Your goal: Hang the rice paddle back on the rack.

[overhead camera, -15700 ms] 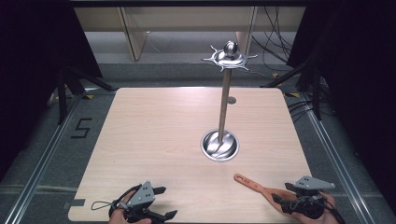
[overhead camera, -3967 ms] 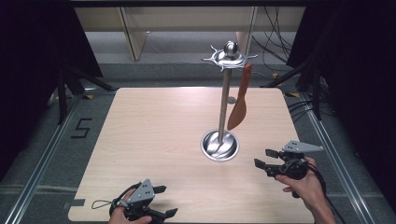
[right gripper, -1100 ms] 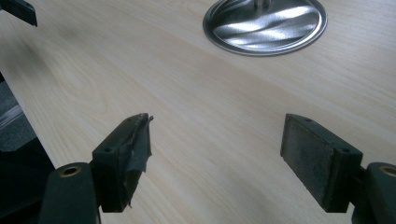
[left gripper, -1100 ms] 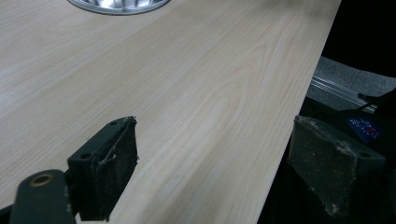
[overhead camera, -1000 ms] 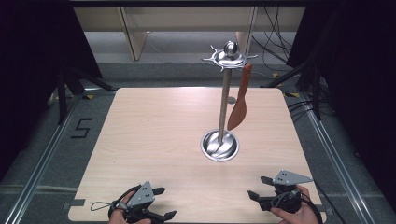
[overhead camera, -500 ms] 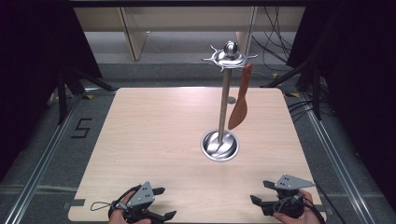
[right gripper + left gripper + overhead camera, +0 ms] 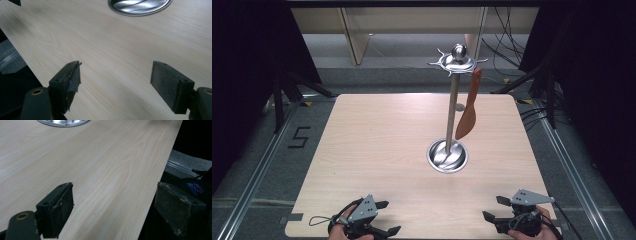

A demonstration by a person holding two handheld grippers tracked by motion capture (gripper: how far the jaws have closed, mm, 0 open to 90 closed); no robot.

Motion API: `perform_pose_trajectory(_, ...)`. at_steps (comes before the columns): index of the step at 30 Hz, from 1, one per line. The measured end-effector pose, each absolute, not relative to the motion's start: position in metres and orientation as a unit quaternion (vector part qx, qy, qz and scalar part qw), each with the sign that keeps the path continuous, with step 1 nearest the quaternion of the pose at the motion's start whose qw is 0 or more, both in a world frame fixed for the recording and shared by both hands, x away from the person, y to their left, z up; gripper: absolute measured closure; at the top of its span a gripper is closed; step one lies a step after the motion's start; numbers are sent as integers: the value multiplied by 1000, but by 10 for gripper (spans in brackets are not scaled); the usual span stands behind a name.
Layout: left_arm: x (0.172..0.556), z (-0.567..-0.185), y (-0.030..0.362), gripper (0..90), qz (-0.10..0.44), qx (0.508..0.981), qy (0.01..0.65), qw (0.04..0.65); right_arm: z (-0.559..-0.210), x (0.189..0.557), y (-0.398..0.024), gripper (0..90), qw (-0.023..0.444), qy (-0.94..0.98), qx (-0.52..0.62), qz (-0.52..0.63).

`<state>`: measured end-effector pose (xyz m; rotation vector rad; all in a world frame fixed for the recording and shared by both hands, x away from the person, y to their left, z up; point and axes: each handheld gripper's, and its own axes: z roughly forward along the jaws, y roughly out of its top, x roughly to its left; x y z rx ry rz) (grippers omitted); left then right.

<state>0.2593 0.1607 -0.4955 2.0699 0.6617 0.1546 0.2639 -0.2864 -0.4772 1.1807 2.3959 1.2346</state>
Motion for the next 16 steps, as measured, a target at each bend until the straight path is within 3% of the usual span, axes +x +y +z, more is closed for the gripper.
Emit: perform_pose_trajectory(16, 260, -495, 162, 148, 63, 843, 270, 461, -477, 264, -288, 250, 98, 808, 404, 419)
